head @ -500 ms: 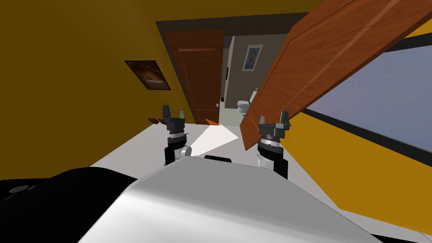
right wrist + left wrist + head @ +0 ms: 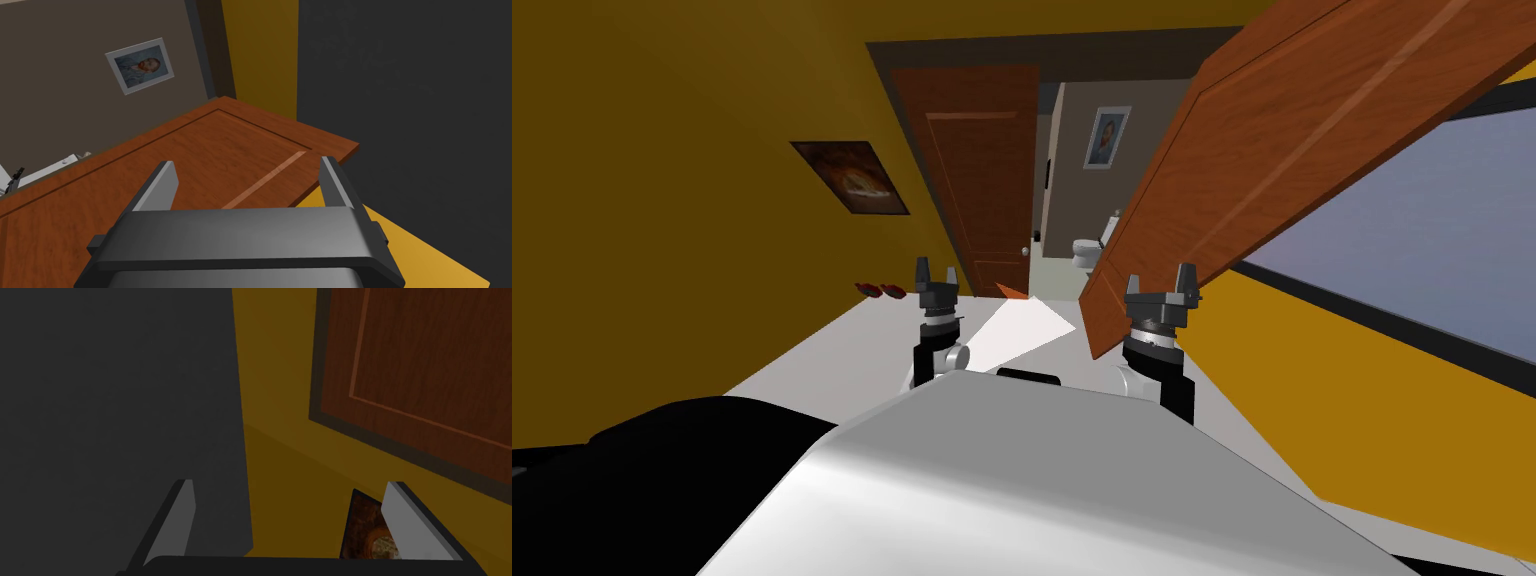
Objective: Pull the door open
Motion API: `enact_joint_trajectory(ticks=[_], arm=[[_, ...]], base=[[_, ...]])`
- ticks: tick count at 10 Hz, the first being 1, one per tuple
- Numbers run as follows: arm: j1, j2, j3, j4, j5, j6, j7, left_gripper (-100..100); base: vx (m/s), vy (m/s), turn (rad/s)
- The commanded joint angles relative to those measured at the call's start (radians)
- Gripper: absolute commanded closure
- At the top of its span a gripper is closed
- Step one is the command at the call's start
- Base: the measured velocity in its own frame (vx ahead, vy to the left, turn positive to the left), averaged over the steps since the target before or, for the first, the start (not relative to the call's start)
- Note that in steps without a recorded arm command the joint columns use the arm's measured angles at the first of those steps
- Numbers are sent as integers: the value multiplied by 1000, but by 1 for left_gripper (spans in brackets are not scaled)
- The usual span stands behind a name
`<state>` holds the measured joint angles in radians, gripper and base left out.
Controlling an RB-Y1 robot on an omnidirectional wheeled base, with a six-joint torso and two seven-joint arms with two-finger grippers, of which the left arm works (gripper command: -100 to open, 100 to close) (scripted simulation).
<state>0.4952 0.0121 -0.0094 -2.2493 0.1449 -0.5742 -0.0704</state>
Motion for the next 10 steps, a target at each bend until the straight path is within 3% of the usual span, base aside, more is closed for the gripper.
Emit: enact_joint_trajectory(ticks=[1, 10], arm=[[-14, 8, -2, 39, 8, -10, 35, -100], [-95, 49, -12, 246, 53, -48, 212, -100]], base=[[121, -21, -29], [88, -14, -34]])
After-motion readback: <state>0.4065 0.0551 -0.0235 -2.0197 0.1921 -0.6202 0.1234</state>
